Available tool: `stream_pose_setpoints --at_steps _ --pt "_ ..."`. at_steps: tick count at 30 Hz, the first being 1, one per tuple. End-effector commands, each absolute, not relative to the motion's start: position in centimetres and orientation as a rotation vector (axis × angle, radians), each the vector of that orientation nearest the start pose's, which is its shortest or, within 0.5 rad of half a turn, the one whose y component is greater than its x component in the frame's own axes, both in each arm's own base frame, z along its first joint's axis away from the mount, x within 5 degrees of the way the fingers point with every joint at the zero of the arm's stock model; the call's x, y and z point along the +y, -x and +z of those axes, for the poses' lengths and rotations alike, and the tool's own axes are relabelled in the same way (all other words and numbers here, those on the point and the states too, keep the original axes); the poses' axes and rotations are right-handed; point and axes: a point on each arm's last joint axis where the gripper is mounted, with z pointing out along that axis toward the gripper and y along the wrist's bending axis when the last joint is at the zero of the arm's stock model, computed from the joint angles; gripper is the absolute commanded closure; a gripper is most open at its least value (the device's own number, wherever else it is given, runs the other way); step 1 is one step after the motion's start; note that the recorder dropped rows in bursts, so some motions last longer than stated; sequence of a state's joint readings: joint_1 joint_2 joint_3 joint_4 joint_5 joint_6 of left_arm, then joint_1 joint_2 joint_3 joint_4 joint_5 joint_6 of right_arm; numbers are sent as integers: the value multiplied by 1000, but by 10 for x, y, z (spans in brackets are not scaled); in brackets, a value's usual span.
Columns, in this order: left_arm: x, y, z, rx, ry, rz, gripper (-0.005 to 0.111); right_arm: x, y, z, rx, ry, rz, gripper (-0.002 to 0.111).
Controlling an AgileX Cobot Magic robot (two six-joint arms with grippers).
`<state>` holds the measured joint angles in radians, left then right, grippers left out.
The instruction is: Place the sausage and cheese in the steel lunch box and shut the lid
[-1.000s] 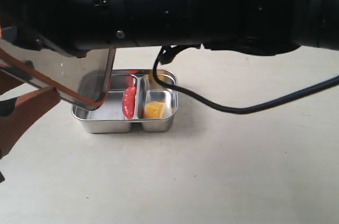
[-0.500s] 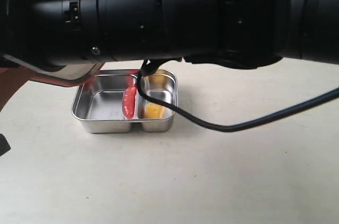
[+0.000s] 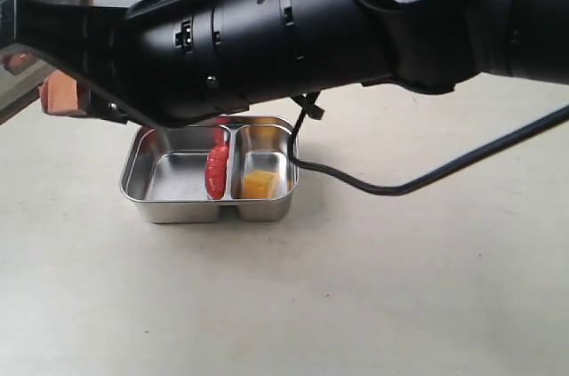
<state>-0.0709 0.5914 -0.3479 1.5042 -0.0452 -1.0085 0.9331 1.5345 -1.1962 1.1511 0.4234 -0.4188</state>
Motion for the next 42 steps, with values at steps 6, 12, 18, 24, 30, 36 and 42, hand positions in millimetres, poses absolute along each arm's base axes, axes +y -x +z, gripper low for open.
stream_pose_setpoints --at_steps 6,12,18,24,30,36,42 --pt "-23 -135 275 1580 -890 435 107 315 -202 316 2268 180 1473 87" --pt "-22 -143 269 1617 -909 487 107 313 -206 314 2284 148 1496 79" --pt "-16 -150 265 1672 -884 571 107 314 -202 318 2297 120 1575 79" --pt "-18 -151 262 1671 -918 578 107 307 -215 316 2290 44 1552 78" --pt "-29 -149 260 1627 -1013 481 107 305 -233 300 2349 -150 1593 78" --pt "-35 -147 259 1583 -1091 441 107 319 -235 275 2452 -255 1726 78" --pt "-38 -146 258 1558 -1132 415 107 328 -234 259 2519 -268 1820 78"
